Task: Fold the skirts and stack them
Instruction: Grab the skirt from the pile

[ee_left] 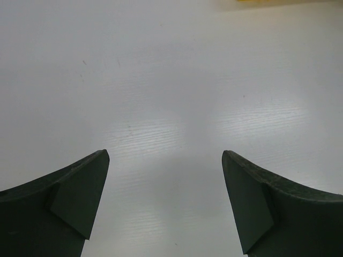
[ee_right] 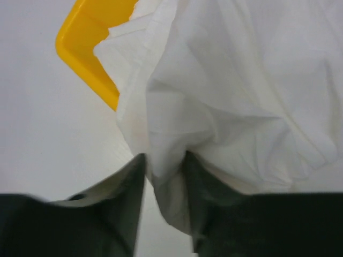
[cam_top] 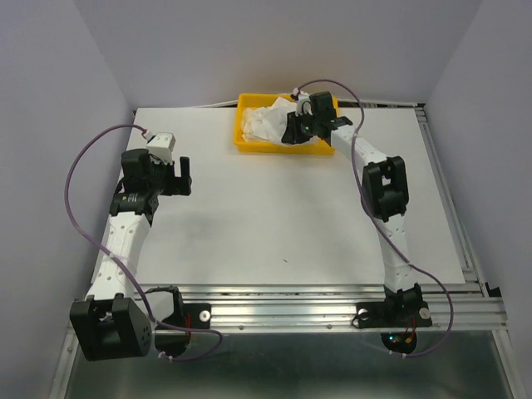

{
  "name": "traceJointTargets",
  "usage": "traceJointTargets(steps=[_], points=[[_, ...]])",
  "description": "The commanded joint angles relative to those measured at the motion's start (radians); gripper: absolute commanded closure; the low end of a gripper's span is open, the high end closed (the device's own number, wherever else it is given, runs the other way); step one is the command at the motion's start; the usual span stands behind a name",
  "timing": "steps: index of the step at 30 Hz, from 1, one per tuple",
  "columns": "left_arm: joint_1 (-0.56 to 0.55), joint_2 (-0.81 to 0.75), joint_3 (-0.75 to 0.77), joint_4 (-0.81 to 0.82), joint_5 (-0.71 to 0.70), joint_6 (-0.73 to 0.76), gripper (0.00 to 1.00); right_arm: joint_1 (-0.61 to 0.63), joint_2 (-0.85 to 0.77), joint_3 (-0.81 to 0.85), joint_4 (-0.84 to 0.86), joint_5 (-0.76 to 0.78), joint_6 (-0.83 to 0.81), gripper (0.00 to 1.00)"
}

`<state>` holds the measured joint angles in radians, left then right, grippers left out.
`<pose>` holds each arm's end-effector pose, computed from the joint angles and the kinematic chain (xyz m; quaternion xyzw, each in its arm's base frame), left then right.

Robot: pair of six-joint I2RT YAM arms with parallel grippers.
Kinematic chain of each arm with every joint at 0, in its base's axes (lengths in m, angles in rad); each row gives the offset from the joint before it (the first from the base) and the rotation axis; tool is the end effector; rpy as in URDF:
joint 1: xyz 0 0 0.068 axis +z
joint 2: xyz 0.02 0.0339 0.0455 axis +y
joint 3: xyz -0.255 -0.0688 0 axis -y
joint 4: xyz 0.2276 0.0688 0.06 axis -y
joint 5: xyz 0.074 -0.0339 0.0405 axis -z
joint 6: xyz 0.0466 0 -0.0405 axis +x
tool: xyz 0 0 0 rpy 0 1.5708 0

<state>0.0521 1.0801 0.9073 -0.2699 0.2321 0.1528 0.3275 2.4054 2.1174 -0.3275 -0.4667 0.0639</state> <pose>0.2424 0.0019 0.3073 0.1041 0.8352 -0.0430 0.5382 0.5033 0.1931 0.2109 -0.2189 0.8425 0.2884 0.3988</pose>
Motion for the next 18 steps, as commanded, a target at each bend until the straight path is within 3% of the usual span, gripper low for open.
traceJointTargets(steps=[1, 3, 4, 6, 11, 18], points=[[0.000, 0.006, 0.013, 0.035, 0.007, 0.021, 0.01, 0.012, -0.035, 0.125, -0.140, -0.091, -0.084, 0.47], [0.000, 0.010, 0.012, 0.037, 0.010, 0.022, 0.01, 0.021, -0.054, 0.127, -0.171, -0.125, -0.092, 0.26], [0.000, 0.018, 0.013, 0.037, 0.013, 0.021, 0.01, 0.021, -0.071, 0.113, -0.163, -0.122, -0.092, 0.23], [-0.001, 0.026, 0.015, 0.035, 0.029, 0.014, 0.01, 0.021, -0.111, 0.081, -0.136, -0.075, -0.070, 0.23], [-0.001, 0.038, 0.027, 0.038, 0.053, 0.010, 0.01, -0.037, -0.247, -0.020, 0.013, 0.062, 0.057, 0.36], [0.000, 0.053, 0.047, 0.043, 0.050, 0.010, 0.01, -0.136, -0.210, -0.017, 0.031, 0.178, 0.099, 0.44]])
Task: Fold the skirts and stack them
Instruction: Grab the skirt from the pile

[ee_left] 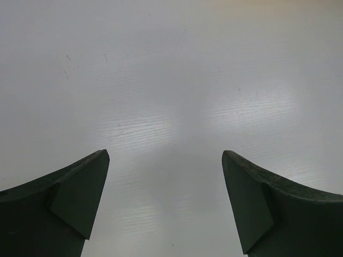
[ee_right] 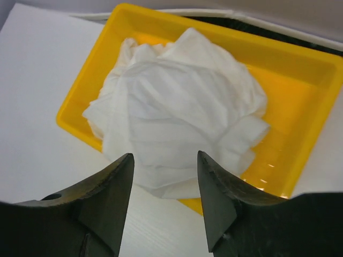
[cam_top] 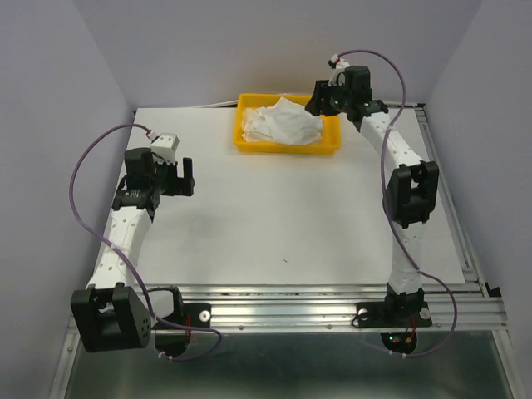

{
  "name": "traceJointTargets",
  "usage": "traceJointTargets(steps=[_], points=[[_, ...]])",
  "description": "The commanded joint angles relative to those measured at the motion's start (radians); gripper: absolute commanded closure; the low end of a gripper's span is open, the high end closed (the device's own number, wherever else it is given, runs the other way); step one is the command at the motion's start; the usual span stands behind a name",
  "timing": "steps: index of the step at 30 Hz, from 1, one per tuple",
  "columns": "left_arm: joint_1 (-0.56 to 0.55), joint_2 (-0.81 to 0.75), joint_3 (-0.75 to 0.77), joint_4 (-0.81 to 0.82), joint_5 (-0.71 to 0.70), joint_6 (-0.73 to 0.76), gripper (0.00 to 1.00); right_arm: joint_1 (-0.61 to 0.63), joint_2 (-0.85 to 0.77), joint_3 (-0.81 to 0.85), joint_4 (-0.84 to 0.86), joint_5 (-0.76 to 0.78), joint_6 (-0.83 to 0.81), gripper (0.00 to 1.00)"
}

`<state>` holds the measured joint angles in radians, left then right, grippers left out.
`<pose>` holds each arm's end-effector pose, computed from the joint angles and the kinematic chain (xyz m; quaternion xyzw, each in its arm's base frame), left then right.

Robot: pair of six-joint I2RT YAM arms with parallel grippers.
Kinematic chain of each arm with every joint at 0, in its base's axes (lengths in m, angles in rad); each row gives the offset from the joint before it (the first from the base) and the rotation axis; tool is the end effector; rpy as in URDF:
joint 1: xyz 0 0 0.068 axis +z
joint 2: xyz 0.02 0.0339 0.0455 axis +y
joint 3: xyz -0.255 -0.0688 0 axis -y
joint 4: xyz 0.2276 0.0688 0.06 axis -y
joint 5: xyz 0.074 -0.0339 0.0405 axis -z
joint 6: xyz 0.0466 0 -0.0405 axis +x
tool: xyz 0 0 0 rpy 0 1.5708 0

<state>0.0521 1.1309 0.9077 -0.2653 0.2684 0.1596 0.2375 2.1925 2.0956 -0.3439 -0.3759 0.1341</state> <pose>0.2520 0.0008 0.2965 0.1145 0.8445 -0.0601 0.5197 0.4887 0.1359 0.3084 -0.1428 0.8234 0.2523 0.4878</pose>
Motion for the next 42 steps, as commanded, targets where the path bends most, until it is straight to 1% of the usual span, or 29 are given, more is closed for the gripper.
traceJointTargets(steps=[1, 7, 12, 16, 22, 23, 25, 27, 29, 34, 38, 42], points=[[0.000, 0.006, 0.048, 0.038, 0.012, 0.001, 0.01, -0.046, 0.009, 0.001, 0.046, 0.092, 0.022, 0.44], [0.000, 0.001, 0.045, 0.046, 0.000, 0.001, 0.01, -0.058, 0.073, -0.008, 0.046, 0.107, 0.022, 0.45], [0.000, -0.010, 0.040, 0.046, -0.003, 0.003, 0.01, -0.067, 0.136, 0.030, 0.052, 0.157, 0.018, 0.45], [-0.001, -0.010, 0.042, 0.044, -0.003, 0.003, 0.01, -0.067, 0.190, 0.063, 0.051, 0.163, 0.021, 0.49], [0.000, -0.011, 0.039, 0.052, -0.001, 0.004, 0.01, -0.067, 0.213, 0.060, 0.043, 0.140, 0.032, 0.53], [0.000, -0.010, 0.040, 0.054, -0.003, 0.006, 0.01, -0.067, 0.213, 0.060, 0.043, 0.135, 0.030, 0.59], [-0.001, -0.008, 0.040, 0.057, -0.008, 0.006, 0.01, -0.067, 0.205, 0.058, 0.045, 0.100, 0.038, 0.67], [0.000, -0.014, 0.040, 0.055, -0.011, 0.009, 0.01, -0.067, 0.178, 0.054, 0.068, 0.052, 0.050, 0.89], [0.000, -0.019, 0.040, 0.054, -0.015, 0.012, 0.01, -0.067, 0.150, 0.049, 0.092, 0.034, 0.053, 0.99], [0.000, -0.046, 0.033, 0.049, -0.020, 0.031, 0.01, -0.067, 0.070, 0.110, 0.115, 0.041, 0.039, 0.99], [0.000, -0.066, 0.036, 0.049, -0.041, 0.031, 0.01, -0.067, -0.043, 0.129, 0.155, 0.043, 0.045, 0.99], [0.000, -0.033, 0.088, 0.003, -0.086, 0.026, 0.02, -0.067, -0.143, 0.123, 0.189, -0.010, 0.081, 0.99]])
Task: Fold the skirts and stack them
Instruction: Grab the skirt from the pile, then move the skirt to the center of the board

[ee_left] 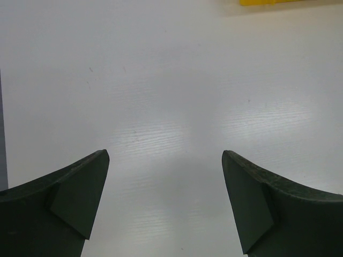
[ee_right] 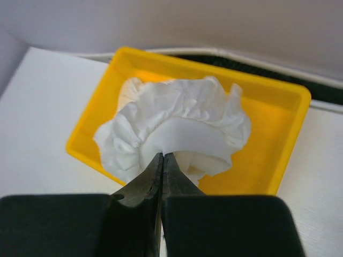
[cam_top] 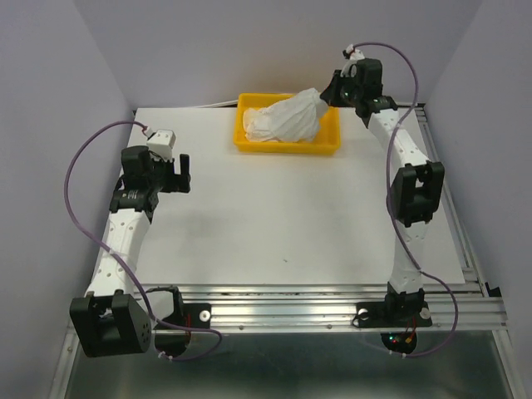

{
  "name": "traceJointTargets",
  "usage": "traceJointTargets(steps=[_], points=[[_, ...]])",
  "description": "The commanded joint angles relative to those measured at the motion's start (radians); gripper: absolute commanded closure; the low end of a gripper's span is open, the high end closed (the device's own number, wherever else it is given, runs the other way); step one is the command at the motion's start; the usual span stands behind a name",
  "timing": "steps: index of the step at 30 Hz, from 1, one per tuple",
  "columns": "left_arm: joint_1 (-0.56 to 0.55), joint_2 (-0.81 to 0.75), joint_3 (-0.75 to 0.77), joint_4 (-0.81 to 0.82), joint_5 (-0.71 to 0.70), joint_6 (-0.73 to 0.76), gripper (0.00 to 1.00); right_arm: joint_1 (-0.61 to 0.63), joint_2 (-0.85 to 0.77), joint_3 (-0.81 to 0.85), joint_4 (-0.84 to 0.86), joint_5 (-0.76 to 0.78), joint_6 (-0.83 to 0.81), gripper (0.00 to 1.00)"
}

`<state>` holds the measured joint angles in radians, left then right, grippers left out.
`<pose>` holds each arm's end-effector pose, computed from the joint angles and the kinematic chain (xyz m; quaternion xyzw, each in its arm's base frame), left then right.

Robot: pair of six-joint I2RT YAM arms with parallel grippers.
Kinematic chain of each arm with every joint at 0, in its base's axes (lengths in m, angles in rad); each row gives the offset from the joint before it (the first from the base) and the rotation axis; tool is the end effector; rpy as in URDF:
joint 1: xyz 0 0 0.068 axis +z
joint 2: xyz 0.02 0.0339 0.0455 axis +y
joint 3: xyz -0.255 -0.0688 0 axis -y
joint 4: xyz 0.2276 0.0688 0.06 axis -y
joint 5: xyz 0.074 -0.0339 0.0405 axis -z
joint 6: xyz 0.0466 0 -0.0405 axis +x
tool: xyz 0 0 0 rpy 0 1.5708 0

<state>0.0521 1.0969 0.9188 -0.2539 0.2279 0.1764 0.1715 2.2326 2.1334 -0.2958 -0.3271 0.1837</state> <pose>0.2469 0.0023 0.3091 0.1132 0.8313 -0.0341 0.5431 0.5080 0.1032 0.3064 -0.0853 0.8215 0.2300 0.5147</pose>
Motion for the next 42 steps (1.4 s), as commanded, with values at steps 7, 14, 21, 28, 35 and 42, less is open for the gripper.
traceJointTargets(steps=[7, 14, 21, 28, 35, 42], points=[[0.000, -0.005, 0.147, -0.018, -0.038, -0.012, 0.02, -0.001, -0.352, 0.073, 0.113, -0.162, 0.051, 0.99], [0.000, -0.029, 0.233, -0.056, 0.056, 0.017, 0.01, 0.009, -0.560, -0.038, 0.021, -0.217, 0.000, 0.99], [0.000, -0.104, 0.220, -0.100, 0.276, 0.147, 0.02, 0.172, -0.767, -0.488, -0.060, -0.233, -0.136, 0.99], [0.000, -0.209, 0.108, -0.111, 0.418, 0.244, 0.09, 0.388, -0.697, -0.783, 0.022, -0.245, -0.162, 0.99], [-0.021, -0.221, 0.022, -0.137, 0.502, 0.343, 0.12, 0.415, -0.444, -0.609, 0.022, -0.245, -0.076, 0.63], [-0.197, -0.120, 0.037, -0.160, 0.408, 0.445, 0.12, 0.322, -0.562, -0.641, -0.109, -0.205, -0.154, 0.28]])
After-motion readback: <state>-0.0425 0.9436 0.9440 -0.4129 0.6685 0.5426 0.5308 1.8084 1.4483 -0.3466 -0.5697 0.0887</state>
